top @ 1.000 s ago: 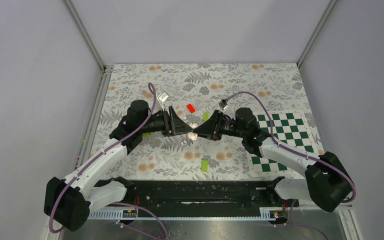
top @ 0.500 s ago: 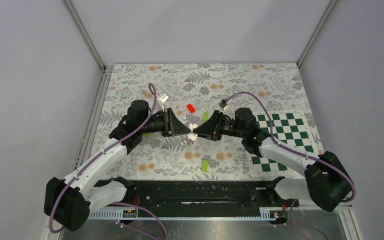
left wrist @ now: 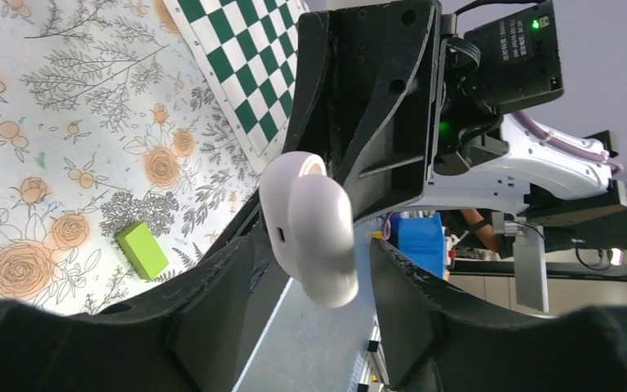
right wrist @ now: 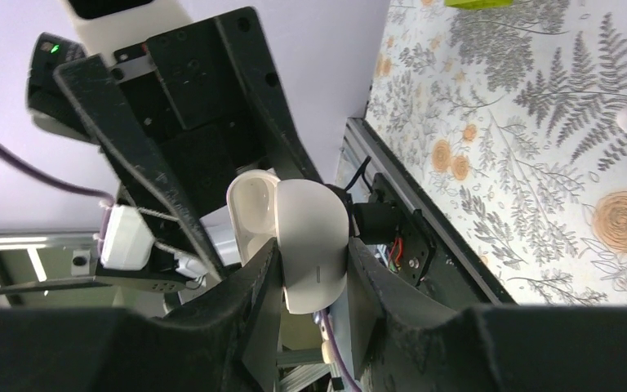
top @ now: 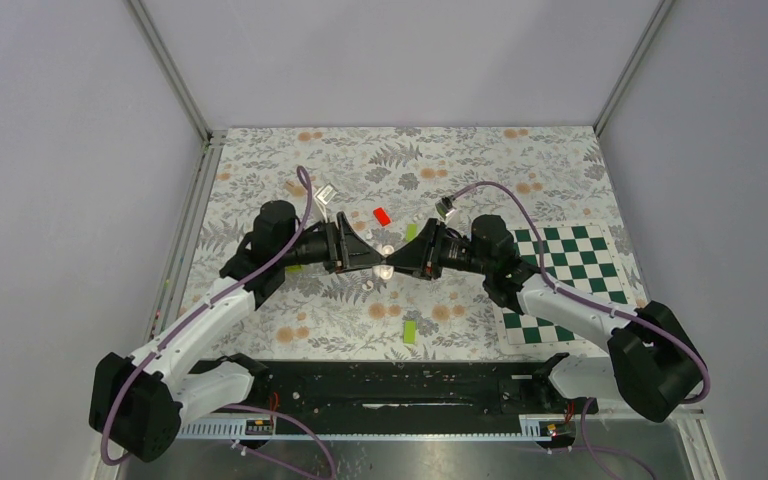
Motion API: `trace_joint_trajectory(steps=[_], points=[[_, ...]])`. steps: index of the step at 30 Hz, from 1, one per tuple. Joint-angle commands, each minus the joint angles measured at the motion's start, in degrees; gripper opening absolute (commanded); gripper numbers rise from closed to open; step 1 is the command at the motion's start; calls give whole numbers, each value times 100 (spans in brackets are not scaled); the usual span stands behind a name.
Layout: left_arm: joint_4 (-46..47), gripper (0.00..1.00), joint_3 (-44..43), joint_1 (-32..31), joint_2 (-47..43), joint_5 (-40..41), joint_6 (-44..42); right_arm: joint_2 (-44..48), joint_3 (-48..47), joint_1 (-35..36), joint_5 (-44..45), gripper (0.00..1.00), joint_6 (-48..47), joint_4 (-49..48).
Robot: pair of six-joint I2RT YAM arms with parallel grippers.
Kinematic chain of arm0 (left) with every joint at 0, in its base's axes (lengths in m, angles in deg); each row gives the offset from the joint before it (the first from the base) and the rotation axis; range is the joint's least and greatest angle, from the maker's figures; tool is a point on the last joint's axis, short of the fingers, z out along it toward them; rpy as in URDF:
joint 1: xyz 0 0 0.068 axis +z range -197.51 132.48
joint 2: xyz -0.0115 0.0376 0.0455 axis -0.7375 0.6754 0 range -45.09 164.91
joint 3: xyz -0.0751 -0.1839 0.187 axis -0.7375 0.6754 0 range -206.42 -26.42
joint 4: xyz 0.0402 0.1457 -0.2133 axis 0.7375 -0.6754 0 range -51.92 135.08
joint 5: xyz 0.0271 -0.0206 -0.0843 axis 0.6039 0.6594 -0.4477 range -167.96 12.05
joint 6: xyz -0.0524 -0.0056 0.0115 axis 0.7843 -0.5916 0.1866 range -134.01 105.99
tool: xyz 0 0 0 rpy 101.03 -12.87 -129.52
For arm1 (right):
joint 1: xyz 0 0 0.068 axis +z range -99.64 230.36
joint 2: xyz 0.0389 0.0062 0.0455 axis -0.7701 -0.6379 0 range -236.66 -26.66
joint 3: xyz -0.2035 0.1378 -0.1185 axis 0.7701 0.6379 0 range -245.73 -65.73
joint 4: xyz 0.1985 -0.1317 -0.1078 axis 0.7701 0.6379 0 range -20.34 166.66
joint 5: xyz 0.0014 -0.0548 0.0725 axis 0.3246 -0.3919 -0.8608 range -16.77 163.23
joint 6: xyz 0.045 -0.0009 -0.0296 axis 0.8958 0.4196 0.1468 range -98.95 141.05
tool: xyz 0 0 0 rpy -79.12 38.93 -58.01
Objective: Insert the wireless bluetooth earbuds into the charging case
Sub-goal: Pass from the right arm to the left
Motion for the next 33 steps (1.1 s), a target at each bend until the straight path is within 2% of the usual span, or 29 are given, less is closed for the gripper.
trace_joint_trajectory(steps=[1, 6, 15, 19, 33], points=[[1159, 53, 276, 255, 7, -713, 457, -156, -144, 30, -511, 0, 218, -954], [733, 53, 118, 348, -84, -808, 134, -298, -205, 30, -690, 0, 239, -1029], [1901, 47, 561, 470, -3, -1159, 1003, -446, -236, 24, -727, 0, 400, -1237], [2284, 37, 656, 468, 28, -1234, 1268, -455, -229, 28, -706, 0, 393, -1200], [2042, 37, 619, 469, 118, -1229, 1140, -529, -257, 30, -714, 0, 440, -1227]])
